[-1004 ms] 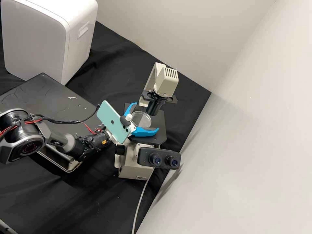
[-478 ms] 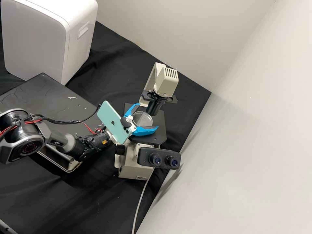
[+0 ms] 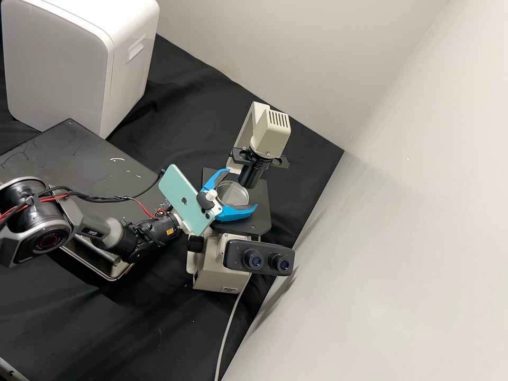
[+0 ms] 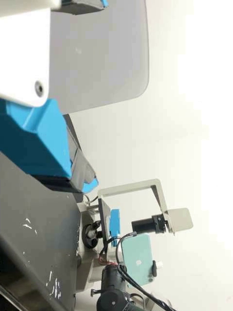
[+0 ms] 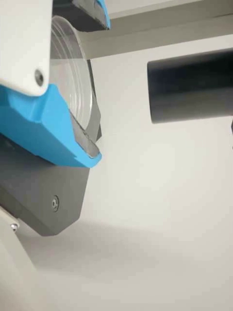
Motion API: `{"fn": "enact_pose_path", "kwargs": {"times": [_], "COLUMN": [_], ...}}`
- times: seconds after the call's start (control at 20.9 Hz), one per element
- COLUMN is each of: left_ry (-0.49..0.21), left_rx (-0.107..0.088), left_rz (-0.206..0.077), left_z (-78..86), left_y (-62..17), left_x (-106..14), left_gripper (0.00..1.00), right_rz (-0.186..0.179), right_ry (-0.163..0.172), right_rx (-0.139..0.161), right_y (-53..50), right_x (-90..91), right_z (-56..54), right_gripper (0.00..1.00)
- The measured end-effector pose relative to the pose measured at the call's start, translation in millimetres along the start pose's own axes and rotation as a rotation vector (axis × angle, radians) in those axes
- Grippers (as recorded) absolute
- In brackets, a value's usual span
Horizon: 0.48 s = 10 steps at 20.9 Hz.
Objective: Place the petri dish on the bench
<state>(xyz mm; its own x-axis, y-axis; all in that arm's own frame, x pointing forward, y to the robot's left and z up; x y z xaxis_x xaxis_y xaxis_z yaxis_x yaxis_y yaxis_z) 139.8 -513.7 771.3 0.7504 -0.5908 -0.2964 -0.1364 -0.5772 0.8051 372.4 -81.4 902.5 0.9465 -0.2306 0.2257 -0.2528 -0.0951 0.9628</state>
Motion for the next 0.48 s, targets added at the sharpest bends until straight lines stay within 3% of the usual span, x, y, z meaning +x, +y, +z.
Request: {"fn": "enact_pose_path", "kwargs": {"times": [0.19,0.48], "left_ry": [0.0,0.0], "left_rx": [0.0,0.0], "left_rz": [0.0,0.0], "left_z": [0.0,0.0], "left_y": [0.0,0.0], "left_x": [0.0,0.0], "left_gripper": [1.0,1.0], "right_rz": [-0.016,-0.067], "right_ry": [0.003,0.038], "right_rx": [0.001,-0.001], "right_y": [-4.0,-17.2], "right_x": [-12.4,-43.5], "right_z": [-4.3,-20.9], "right_gripper": [0.0,0.0]}}
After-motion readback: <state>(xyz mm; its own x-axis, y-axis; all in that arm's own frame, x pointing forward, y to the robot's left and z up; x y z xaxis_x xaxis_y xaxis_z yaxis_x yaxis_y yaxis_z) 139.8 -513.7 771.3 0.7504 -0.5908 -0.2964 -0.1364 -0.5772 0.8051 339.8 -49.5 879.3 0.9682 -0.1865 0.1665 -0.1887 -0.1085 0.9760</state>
